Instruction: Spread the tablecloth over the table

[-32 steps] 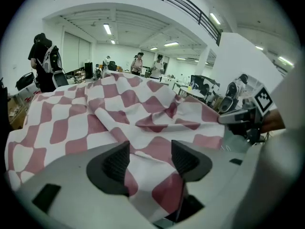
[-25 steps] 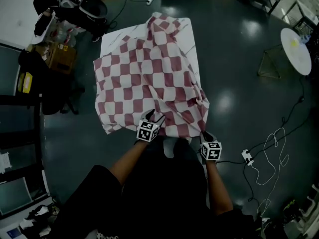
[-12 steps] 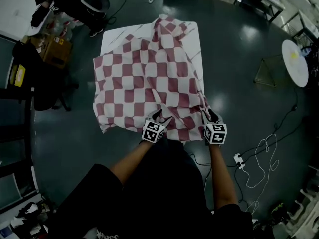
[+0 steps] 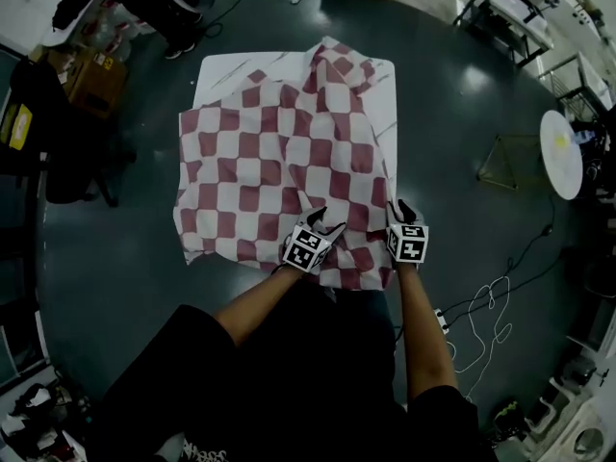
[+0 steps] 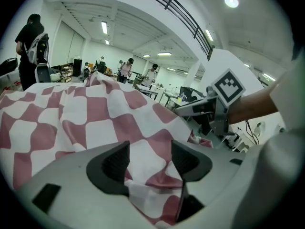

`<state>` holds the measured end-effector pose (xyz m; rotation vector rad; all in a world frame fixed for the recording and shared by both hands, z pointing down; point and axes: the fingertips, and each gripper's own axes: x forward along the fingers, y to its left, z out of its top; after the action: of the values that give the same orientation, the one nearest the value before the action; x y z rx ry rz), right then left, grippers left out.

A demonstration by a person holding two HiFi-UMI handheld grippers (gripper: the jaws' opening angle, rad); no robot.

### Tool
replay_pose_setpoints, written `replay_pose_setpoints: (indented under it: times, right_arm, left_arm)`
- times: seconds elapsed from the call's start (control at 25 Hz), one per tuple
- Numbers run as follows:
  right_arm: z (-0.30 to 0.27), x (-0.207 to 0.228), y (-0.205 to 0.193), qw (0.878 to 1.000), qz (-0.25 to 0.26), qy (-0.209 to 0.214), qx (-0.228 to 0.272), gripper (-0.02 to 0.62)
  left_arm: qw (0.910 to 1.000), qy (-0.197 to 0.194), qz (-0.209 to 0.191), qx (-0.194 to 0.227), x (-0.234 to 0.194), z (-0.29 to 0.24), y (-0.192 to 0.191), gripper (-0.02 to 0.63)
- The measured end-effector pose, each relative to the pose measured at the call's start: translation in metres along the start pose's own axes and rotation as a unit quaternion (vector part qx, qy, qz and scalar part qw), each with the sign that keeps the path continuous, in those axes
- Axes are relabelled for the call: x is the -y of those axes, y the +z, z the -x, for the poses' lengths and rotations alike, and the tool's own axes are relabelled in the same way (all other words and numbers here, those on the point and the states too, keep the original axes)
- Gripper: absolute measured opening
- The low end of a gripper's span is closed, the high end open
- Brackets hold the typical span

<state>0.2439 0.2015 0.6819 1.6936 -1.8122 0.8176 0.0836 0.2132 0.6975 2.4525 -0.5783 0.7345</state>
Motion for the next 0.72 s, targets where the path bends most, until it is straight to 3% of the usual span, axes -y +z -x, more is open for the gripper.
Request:
replay_pose_setpoints:
  times: [0.28, 0.44, 0.72]
  right_arm:
    - [-0.053, 0.008, 0.009, 0.999, 0.01, 0.032, -0.03, 0.137]
    - [-0.076, 0.008, 0.02, 0.997, 0.015, 0.069, -0.029, 0.137]
    - [-0.081, 0.032, 0.082, 0.985, -0.058, 0.159, 0.045, 0.129]
  left_arm:
    - [0.9994, 0.025, 0.025, 0.003, -0.021, -0.009, 0.012, 0.26]
    - [0.9981, 0.05, 0.037, -0.005, -0.026, -0.017, 0.013, 0.061]
    - [0.9909, 0.111, 0.07, -0.03, -0.03, -0.036, 0.015, 0.055]
